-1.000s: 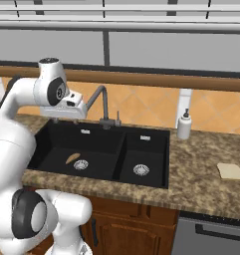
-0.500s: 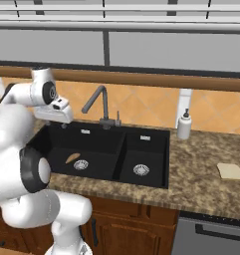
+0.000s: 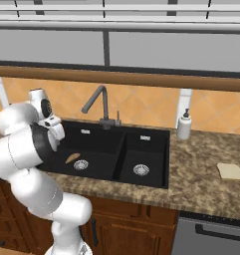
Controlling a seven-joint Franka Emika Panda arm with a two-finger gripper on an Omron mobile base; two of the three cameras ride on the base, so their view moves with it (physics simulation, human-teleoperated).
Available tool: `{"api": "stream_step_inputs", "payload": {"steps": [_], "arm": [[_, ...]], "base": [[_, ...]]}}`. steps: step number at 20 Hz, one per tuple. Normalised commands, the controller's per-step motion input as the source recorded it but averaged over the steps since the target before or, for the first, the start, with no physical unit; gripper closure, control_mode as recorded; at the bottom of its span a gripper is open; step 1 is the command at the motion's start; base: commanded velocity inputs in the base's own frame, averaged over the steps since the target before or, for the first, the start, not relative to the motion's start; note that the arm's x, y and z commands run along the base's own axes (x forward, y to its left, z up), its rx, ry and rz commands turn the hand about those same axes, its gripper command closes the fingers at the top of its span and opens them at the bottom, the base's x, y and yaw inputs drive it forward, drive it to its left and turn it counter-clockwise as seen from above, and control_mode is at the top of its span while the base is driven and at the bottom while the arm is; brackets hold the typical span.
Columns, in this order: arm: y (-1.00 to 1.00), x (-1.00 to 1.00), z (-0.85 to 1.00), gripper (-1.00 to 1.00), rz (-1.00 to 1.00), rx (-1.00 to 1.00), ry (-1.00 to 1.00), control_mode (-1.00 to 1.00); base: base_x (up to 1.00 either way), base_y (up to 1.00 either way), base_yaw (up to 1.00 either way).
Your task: Pick the sweet potato from the sink and place it in the bowl. Then pick the bowl and place it in the microwave. Then close the microwave door and press the start button.
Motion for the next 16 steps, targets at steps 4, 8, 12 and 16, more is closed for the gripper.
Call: {"api": "stream_step_inputs", "payload": {"steps": [4, 8, 12, 16], "arm": [[0.00, 0.42, -1.00, -1.00, -0.13, -0.04, 0.04, -1.00], [-0.06, 0.71, -0.86, -1.00, 0.00, -0.01, 0.01, -1.00], [0.11, 0.60, -0.63, -1.00, 0.00, -0.01, 0.00, -1.00], [0.23, 0.81, -0.57, -1.00, 0.02, 0.00, 0.00, -1.00]], "base": [[0.00, 0.00, 0.00], [0.00, 0.00, 0.00], [0.00, 0.00, 0.00], [0.00, 0.00, 0.00]]}}
